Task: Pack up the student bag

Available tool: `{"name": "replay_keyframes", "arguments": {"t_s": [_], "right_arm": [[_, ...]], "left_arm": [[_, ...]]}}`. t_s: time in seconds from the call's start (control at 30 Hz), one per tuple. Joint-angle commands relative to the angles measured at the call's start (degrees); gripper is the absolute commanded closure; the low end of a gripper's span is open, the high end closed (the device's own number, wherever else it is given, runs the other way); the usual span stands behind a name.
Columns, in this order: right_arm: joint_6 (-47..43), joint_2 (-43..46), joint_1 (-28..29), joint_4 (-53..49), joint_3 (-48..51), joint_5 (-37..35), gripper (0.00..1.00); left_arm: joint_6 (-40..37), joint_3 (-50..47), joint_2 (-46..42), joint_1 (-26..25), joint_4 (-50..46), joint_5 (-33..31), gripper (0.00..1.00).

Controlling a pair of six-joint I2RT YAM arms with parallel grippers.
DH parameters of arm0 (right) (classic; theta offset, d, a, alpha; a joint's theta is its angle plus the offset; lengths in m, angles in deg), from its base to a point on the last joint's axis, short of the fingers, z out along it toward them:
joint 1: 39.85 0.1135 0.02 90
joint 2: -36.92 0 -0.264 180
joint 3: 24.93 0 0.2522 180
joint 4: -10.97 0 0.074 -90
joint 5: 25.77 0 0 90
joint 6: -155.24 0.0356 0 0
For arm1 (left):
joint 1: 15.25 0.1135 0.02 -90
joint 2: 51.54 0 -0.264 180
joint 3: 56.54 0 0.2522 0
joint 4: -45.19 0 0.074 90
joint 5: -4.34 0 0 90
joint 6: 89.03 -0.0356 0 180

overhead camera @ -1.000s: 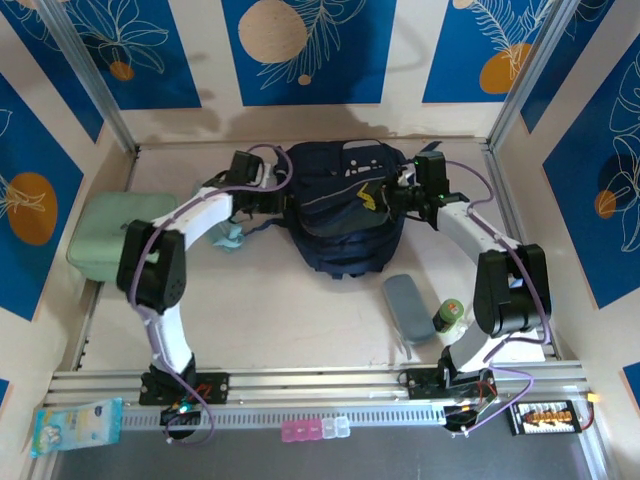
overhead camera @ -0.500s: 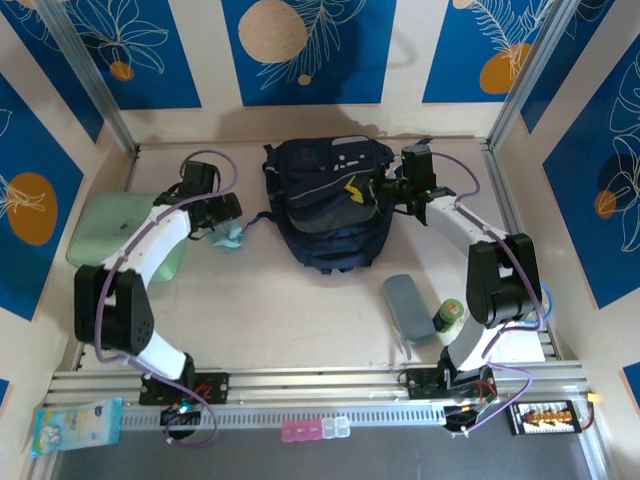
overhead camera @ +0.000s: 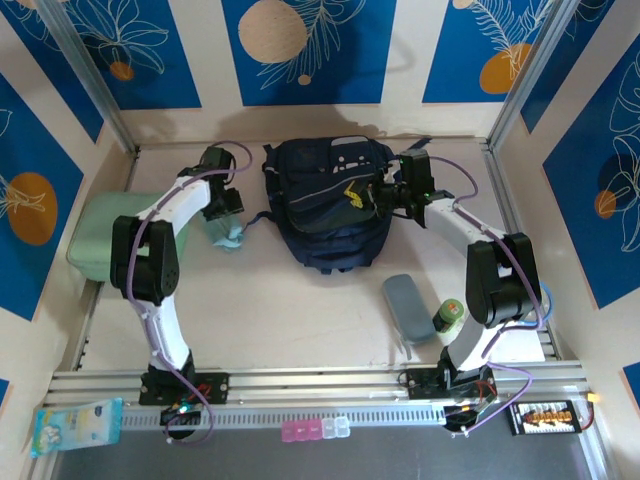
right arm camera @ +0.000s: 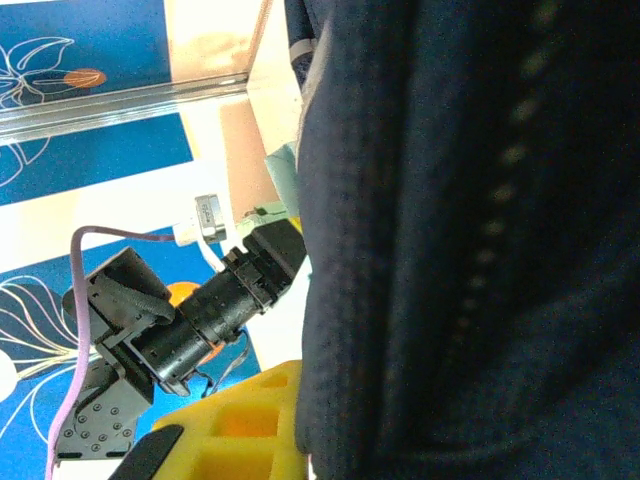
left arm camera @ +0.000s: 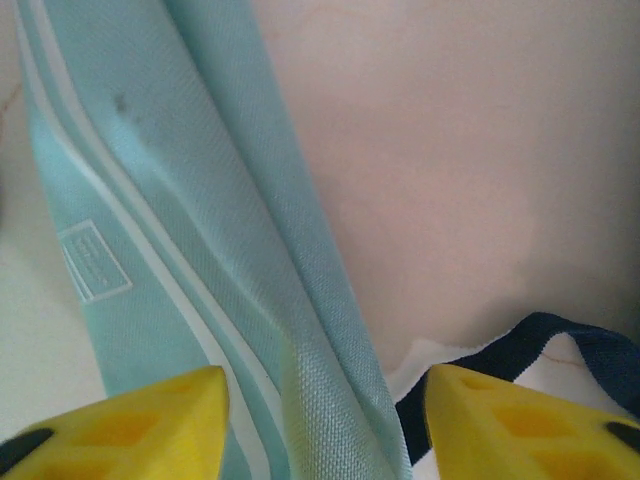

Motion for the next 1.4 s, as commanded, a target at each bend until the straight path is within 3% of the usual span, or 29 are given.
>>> {"name": "replay_keyframes", "arguments": {"t_s": [0.0, 0.07, 0.23, 0.27, 0.37, 0.5, 0.67, 0.83, 0.93, 1.13, 1.37], "right_arm": [[-1.4, 0.1, 1.2, 1.2, 0.7, 4.0, 0.95], [-1.5, 0.0, 1.3, 1.0, 0.7, 4.1, 0.95], [-2.9, 0.1, 1.0, -0.5, 0.3, 4.2, 0.93], [-3.9, 0.6, 0.9, -0.9, 0.4, 3.9, 0.90], [-9.4, 3.6, 0.7, -5.6, 0.6, 0.8, 0.77], [-17.1, 9.2, -0.4, -16.0, 1.3, -5.9, 0.48], [-22.2, 16.0, -3.1, -26.5, 1.4, -14.6, 0.37], [-22.9, 21.2, -5.2, -28.8, 0.9, -20.0, 0.31], [-23.1, 21.7, -5.0, -25.3, 0.6, -17.4, 0.28], [-19.2, 17.3, -4.4, -13.2, 0.4, -3.0, 0.21], [-16.1, 13.6, -2.2, -8.3, -1.7, 0.4, 0.10]], "left_arm": [[-1.5, -0.8, 0.5, 0.2, -1.5, 0.6, 0.60], [-2.3, -0.9, 0.2, 0.2, -2.0, 0.8, 0.67], [-3.8, -1.9, -3.8, 0.2, -1.7, 1.4, 0.99], [-4.2, -2.0, -4.9, 0.2, -1.6, 2.1, 1.00], [-5.7, -2.0, -9.4, 0.0, -1.9, 5.7, 1.00], [-7.2, -2.3, -16.5, -0.7, -1.1, 10.7, 1.00], [-10.3, -2.6, -22.6, -3.9, 3.6, 20.5, 1.00], [-15.9, -0.6, -23.0, -11.5, 7.5, 22.2, 1.00], [-18.4, 0.1, -21.7, -16.4, 10.1, 22.6, 1.00], [-17.1, 1.0, -19.3, -22.7, 16.7, 29.0, 1.00], [-17.7, 1.2, -17.3, -26.5, 19.1, 32.8, 1.00]]}}
